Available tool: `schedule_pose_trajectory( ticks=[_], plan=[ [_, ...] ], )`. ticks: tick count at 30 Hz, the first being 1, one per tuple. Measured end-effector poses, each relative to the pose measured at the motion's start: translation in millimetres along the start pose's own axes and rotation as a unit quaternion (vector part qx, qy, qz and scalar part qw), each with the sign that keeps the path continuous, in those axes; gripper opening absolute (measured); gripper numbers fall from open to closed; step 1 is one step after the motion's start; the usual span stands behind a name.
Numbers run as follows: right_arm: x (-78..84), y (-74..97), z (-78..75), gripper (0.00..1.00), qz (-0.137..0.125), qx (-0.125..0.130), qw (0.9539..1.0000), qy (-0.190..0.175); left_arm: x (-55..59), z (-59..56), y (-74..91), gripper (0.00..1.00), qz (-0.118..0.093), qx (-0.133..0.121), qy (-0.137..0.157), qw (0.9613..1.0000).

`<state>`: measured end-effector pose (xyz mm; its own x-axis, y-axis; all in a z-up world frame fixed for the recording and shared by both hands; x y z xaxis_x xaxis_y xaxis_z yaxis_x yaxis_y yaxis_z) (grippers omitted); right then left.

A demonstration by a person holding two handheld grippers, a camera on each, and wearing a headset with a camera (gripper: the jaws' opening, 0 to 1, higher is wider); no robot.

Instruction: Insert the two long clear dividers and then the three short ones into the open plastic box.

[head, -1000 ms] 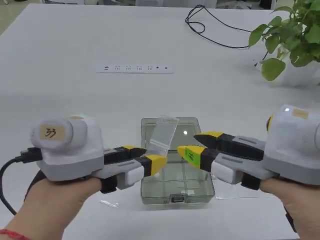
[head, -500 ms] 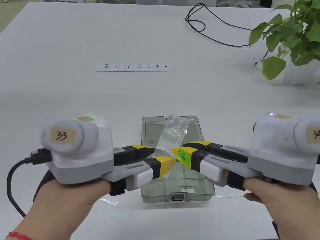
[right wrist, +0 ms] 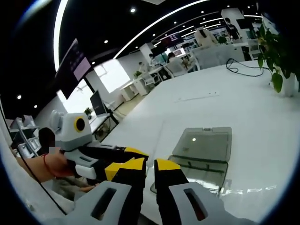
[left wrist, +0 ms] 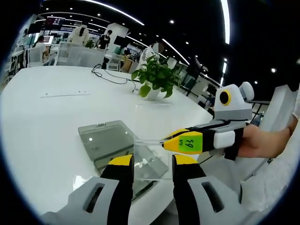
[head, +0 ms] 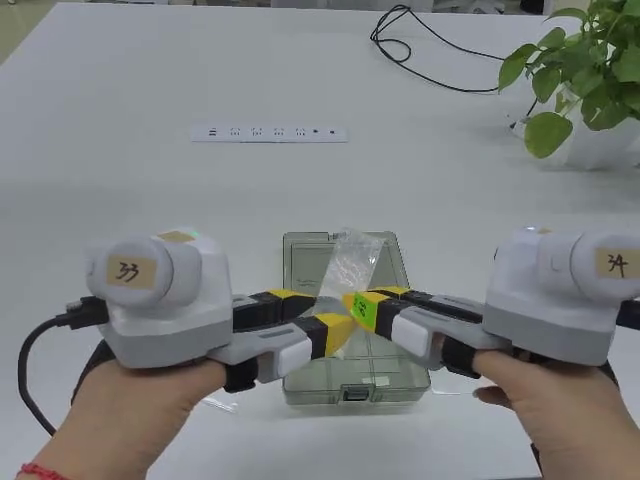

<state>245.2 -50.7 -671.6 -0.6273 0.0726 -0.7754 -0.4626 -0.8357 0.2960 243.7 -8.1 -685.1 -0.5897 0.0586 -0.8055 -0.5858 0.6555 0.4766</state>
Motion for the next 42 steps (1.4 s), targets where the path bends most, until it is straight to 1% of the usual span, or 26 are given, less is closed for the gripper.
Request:
schedule_pose_trajectory(
  ticks=[6,7,9,10,11,13,20,27,30,32,36,39,41,42],
  plan=[
    [1.4,-0.6,1.3,0.08,-0.003,0.002,0.9998,-0.017,1.5,-2.0,-0.5,0.31,0.0,0.003,0.005,1.0],
    [1.9,-0.2,0.2,0.07,-0.002,0.008,0.9998,-0.018,1.3,-2.4,-0.4,0.3,-0.001,0.004,0.004,1.0],
    [1.9,-0.3,-0.2,0.07,-0.002,0.008,0.9998,-0.016,0.7,-1.3,0.1,0.29,-0.004,0.003,0.003,1.0],
    [2.1,-0.1,-0.1,0.07,-0.005,0.008,0.9995,-0.029,0.4,-1.0,0.4,0.29,-0.004,0.004,0.008,1.0],
    [2.2,-0.1,-0.1,0.07,-0.005,0.008,0.9996,-0.027,0.6,-1.4,0.5,0.3,-0.004,0.007,0.011,0.9999],
    [2.9,0.0,0.0,0.07,-0.002,0.008,0.9996,-0.026,1.9,-2.3,0.6,0.3,-0.003,0.008,0.006,1.0],
    [5.7,0.4,-0.2,0.07,0.003,0.008,0.9993,-0.036,5.4,-3.3,0.8,0.32,0.001,0.013,0.003,0.9999],
    [3.6,3.5,-1.4,0.07,0.003,0.01,0.9988,-0.047,11.1,-4.0,2.8,0.4,0.004,0.026,-0.026,0.9993],
    [0.3,6.1,-3.5,0.07,0.002,0.012,0.9987,-0.05,14.2,-1.6,4.0,0.44,0.006,0.031,-0.046,0.9985],
    [-1.3,8.0,-5.9,0.07,0.004,0.018,0.9986,-0.05,16.9,0.7,5.3,0.48,0.008,0.034,-0.058,0.9977],
    [-5.0,12.7,-12.7,0.07,0.009,0.028,0.9981,-0.054,21.1,6.2,7.9,0.57,0.009,0.042,-0.091,0.9949],
    [-7.3,15.7,-17.7,0.07,0.017,0.033,0.9979,-0.053,21.8,8.9,9.6,0.64,0.007,0.048,-0.105,0.9933],
    [-8.0,19.6,-24.7,0.07,0.031,0.045,0.9966,-0.062,23.1,12.4,10.9,0.69,0.007,0.05,-0.119,0.9917],
    [-9.2,20.3,-26.7,0.07,0.032,0.047,0.9964,-0.063,24.0,13.8,11.0,0.7,0.009,0.051,-0.121,0.9913]
  ],
)
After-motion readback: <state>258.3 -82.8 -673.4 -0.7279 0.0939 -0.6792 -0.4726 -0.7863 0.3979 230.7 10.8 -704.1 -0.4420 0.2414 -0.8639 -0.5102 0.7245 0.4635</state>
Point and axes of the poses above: the centre of the closed fingertips' face, and the gripper's own axes: y roughly backward along the fingers, z roughly to its left, x roughly out of its underside, the point moved 2 cm from there along y, roughly backward along the fingers, and after that the axes turned 11 degrees about -x, right-handed, at the moved point
